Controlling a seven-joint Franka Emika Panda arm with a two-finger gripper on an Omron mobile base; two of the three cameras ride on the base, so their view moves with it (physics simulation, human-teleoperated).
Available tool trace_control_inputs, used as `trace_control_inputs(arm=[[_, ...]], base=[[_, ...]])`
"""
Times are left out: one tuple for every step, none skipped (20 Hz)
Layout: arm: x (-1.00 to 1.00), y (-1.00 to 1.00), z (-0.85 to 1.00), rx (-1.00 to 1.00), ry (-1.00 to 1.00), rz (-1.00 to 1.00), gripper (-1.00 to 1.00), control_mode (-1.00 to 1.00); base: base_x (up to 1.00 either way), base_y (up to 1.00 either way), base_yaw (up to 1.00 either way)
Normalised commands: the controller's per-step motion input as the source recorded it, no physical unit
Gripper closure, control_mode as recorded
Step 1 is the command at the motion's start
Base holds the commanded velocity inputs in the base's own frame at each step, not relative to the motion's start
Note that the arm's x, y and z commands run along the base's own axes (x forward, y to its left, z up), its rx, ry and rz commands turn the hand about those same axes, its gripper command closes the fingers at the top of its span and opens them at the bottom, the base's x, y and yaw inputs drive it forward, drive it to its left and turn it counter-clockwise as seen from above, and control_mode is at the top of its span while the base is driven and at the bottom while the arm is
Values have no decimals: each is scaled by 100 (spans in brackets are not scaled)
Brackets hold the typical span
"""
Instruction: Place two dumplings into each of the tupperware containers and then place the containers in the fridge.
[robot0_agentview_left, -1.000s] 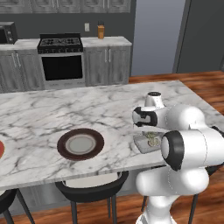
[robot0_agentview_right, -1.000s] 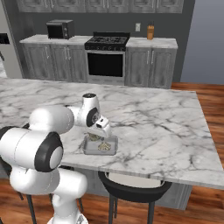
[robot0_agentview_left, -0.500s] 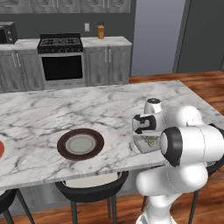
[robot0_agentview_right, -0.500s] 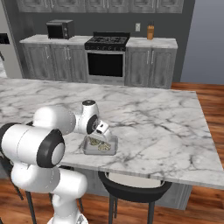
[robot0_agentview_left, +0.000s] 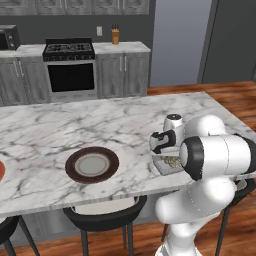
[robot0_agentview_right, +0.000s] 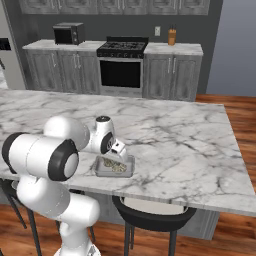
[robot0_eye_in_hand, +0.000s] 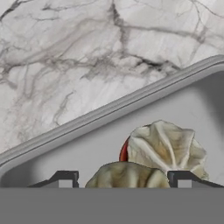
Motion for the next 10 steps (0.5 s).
trace_control_inputs(arm=[[0,0,-21,-1,0,0,100,-100],[2,0,-21,-2,0,0,100,-100],[12,0,-18,-1,0,0,100,-100],[20,0,-17,-1,0,0,100,-100],[20,0,-13,-1,0,0,100,-100],[15,0,-11,-1,0,0,-100,-100],[9,0,-5,-1,0,0,-100,-100],[0,0,-1,-1,0,0,-100,-100],[0,0,0,0,0,0,-100,-100],[0,0,0,0,0,0,-100,-100]], base=[[0,0,0],[0,0,0],[0,0,0],[0,0,0],[0,0,0],[0,0,0],[0,0,0],[0,0,0],[0,0,0],[0,0,0]])
